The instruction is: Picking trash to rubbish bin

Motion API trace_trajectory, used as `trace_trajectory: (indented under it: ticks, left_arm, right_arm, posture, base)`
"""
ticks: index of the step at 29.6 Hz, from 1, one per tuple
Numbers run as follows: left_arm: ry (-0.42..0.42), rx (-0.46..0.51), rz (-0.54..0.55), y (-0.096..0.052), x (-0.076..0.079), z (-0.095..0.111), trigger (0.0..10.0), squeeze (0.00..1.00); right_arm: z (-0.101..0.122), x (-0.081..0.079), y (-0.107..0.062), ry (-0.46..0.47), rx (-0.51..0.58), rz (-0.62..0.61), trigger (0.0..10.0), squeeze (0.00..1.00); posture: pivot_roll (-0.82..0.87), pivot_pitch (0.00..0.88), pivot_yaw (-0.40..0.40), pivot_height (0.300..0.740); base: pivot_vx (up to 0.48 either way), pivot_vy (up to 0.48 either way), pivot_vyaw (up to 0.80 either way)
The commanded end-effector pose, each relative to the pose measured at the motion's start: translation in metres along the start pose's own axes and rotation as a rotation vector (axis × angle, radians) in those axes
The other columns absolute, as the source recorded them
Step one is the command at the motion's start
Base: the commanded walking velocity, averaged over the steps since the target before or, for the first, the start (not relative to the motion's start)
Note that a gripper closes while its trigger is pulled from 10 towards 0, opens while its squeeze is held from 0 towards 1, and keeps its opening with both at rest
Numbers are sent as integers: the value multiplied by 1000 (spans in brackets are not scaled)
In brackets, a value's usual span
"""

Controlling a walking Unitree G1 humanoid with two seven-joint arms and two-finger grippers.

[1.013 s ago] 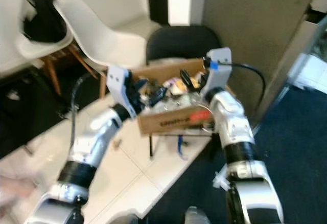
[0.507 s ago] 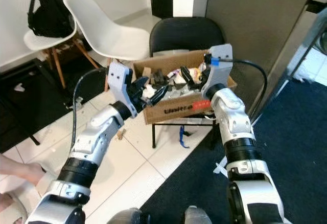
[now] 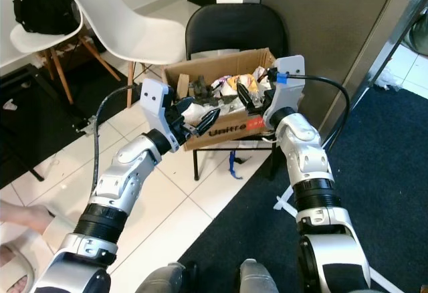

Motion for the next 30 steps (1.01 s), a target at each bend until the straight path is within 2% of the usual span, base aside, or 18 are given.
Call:
trace_trajectory:
  ticks: [1,30]
  left_arm:
    - [3,-10,-1,0,0,-3,10000,0]
    - [-4,-13,-3,-1,0,-4,10000,0]
  right_arm:
    - [-3,1,0,0,-10,-1,10000,0]
    - [-4,0,0,1,-16,2,10000,0]
  posture:
    - [-50,0,-7,740]
    - [-52,0,-9,740]
  base:
    - [0,0,0]
    - [0,0,0]
Point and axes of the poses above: a point about 5 cm out from each wrist's last joint towards the gripper, its own y axis pointing out of the wrist towards the gripper, its own z axis along the axis of the wrist's last joint, x = y × z, the point moved 4 cm from there along y, pointing out of the wrist towards the gripper, and after that the axes turned 4 degrees about -y, right-handed, at the moved point
